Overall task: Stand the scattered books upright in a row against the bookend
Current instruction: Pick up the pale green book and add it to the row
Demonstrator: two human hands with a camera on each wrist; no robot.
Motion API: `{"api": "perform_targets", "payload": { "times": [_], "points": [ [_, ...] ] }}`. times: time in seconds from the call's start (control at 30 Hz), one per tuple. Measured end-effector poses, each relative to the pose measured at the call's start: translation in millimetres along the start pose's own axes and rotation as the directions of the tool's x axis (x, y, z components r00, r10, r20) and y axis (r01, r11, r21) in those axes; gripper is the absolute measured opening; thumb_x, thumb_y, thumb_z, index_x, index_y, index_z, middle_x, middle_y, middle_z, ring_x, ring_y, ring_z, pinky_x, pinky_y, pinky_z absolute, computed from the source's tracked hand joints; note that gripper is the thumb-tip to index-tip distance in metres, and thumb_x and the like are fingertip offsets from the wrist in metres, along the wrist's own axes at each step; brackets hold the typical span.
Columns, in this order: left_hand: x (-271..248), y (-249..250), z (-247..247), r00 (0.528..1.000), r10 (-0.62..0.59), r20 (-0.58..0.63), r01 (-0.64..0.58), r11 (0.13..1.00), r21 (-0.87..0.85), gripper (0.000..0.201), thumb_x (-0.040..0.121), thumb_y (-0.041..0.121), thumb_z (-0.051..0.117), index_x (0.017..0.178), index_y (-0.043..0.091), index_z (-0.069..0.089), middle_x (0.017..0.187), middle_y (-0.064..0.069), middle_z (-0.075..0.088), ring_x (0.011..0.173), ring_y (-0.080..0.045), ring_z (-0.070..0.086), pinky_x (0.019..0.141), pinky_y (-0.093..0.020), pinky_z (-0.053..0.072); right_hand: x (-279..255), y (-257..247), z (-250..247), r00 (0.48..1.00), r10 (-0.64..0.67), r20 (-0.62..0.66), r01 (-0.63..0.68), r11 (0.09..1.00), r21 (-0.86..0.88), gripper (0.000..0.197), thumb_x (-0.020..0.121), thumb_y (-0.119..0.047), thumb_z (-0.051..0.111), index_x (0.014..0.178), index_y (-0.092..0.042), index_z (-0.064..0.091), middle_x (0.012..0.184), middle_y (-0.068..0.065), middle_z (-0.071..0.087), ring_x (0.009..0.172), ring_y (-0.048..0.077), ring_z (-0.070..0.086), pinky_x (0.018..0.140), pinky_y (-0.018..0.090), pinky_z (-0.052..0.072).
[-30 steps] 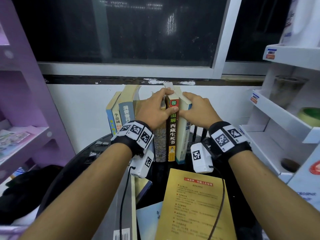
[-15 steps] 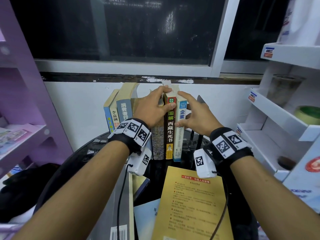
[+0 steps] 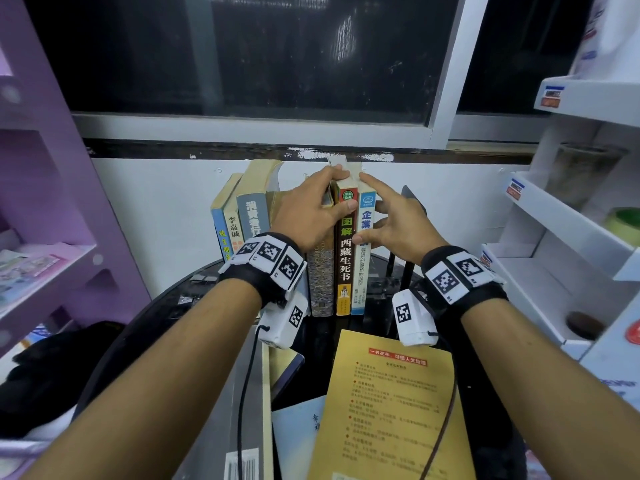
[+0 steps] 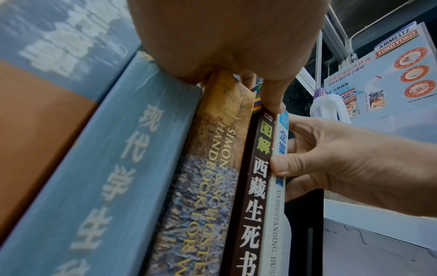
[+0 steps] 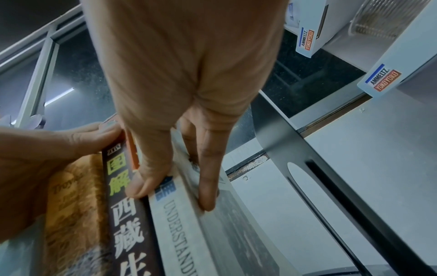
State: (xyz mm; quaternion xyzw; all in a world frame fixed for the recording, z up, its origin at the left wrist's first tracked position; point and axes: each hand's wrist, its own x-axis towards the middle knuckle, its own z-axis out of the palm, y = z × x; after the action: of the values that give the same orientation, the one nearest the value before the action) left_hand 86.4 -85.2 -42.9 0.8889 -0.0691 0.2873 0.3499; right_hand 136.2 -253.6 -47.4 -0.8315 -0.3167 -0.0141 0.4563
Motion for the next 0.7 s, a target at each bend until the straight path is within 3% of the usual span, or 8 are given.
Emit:
{"api": "perform_targets", "payload": {
  "times": [0.17, 0.23, 0.53, 0.7],
  "points": [
    [-0.2, 0.2, 0.7, 1.000, 0.007, 0.000, -0.007, 1.000, 0.009, 0.041, 0.090, 0.036, 0.061, 0.127, 0.027, 0.049, 0.139, 0.010, 0.051, 0.121, -0.010, 0.051, 0.095, -0.024, 0.038, -0.4, -1.0, 0.0, 0.999, 0.029, 0.027, -0.027, 0.997, -0.070, 0.102, 0.077, -0.007, 0.078, 0.152, -0.035, 0.015, 0.125, 0.005, 0.062, 0.095, 0.017, 0.069, 0.080, 0.042, 0.060],
    [-0.1, 0.1, 1.9, 1.000, 0.013, 0.001, -0.013, 1.000, 0.006, 0.041, 0.089, 0.035, 0.062, 0.127, 0.027, 0.049, 0.140, 0.009, 0.050, 0.122, -0.010, 0.051, 0.098, -0.028, 0.040, -2.1, -1.4, 0.6, 0.999, 0.029, 0.031, -0.026, 0.995, -0.093, 0.102, 0.078, -0.008, 0.078, 0.153, -0.035, 0.013, 0.124, 0.005, 0.062, 0.096, 0.017, 0.069, 0.082, 0.042, 0.059],
    [-1.2, 0.6, 4.1, 0.998, 0.053, 0.013, -0.053, 0.998, 0.029, 0.044, 0.090, 0.033, 0.061, 0.130, 0.023, 0.046, 0.143, 0.007, 0.045, 0.125, -0.012, 0.048, 0.098, -0.027, 0.037, -15.9, 1.0, 8.6, 1.000, 0.007, -0.020, -0.009, 0.995, -0.096, 0.101, 0.083, -0.011, 0.075, 0.152, -0.037, 0.007, 0.128, 0.006, 0.060, 0.098, 0.017, 0.069, 0.085, 0.043, 0.058],
    [-3.3, 2.4, 2.0, 0.997, 0.066, 0.027, -0.066, 0.997, 0.027, 0.047, 0.090, 0.033, 0.061, 0.132, 0.021, 0.045, 0.140, 0.003, 0.048, 0.124, -0.015, 0.048, 0.101, -0.035, 0.041, -18.6, 1.3, 10.7, 0.999, 0.013, -0.049, -0.018, 0.995, -0.094, 0.099, 0.083, -0.013, 0.074, 0.152, -0.037, 0.007, 0.121, 0.006, 0.063, 0.097, 0.017, 0.068, 0.085, 0.040, 0.058]
  ]
}}
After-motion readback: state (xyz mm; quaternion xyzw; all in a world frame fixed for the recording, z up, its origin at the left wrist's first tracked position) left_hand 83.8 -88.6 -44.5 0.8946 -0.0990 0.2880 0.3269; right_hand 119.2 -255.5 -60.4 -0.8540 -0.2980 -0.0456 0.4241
